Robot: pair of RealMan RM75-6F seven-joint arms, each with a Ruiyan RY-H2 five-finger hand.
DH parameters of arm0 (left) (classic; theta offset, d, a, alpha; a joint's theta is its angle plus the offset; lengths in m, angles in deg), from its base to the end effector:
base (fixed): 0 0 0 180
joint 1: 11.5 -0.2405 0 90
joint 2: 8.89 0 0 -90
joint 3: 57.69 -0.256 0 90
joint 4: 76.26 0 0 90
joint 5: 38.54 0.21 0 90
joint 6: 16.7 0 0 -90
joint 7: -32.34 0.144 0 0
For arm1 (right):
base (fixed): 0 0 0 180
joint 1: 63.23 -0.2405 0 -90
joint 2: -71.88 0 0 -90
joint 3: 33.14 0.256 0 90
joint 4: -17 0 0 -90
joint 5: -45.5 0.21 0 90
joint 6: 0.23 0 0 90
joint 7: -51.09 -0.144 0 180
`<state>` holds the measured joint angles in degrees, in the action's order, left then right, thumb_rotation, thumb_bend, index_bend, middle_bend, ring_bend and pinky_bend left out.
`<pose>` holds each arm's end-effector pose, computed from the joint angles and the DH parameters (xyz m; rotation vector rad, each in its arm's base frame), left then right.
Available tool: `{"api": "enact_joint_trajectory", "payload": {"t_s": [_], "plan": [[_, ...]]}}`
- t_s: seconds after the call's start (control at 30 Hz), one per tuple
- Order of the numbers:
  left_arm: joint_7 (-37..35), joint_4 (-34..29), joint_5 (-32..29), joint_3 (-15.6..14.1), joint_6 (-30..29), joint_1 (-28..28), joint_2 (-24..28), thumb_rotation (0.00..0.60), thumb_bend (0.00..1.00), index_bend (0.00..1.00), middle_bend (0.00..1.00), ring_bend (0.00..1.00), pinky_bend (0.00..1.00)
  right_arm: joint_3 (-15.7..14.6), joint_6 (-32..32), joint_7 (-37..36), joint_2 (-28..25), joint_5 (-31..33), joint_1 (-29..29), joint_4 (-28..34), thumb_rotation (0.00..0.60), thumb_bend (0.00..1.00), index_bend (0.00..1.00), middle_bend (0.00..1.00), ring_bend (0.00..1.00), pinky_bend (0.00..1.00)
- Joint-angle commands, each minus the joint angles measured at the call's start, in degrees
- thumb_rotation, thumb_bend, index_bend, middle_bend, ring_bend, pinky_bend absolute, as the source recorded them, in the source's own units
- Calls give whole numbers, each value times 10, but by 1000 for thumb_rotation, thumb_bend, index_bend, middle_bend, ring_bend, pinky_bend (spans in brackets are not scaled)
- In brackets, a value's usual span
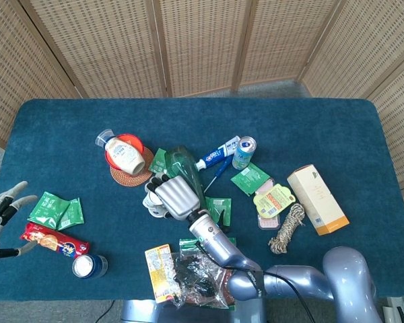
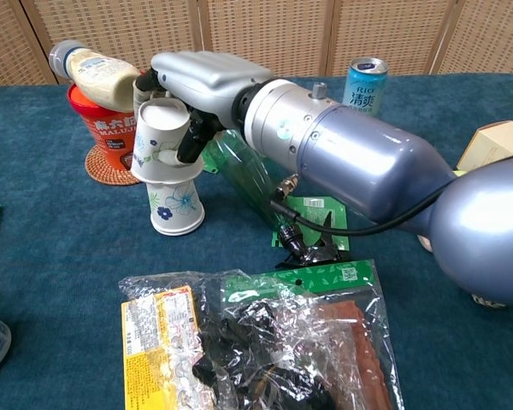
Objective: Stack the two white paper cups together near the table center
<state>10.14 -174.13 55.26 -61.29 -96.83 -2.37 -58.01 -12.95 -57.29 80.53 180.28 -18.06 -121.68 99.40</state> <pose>-0.2949 0.1758 0.1997 -1.5348 -1.1566 -1.0119 0.0330 -0.3241 -0.0819 2.0017 -0.8116 1.3056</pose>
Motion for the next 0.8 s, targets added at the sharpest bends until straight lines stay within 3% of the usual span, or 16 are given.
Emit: {"api": "enact_joint_trajectory", "payload": {"t_s": [0.03,0.8], "plan": [[0,0,0,0,1,0,0,600,232,169,0,0,89,-1,-2,1,-3,0,-1,4,600,436,378,340,237,653],[0,0,2,0,2,1,0,600,233,169,0,0,90,-8,-4,14,5,12,-15,2,600,387,333,329,237,654]]}}
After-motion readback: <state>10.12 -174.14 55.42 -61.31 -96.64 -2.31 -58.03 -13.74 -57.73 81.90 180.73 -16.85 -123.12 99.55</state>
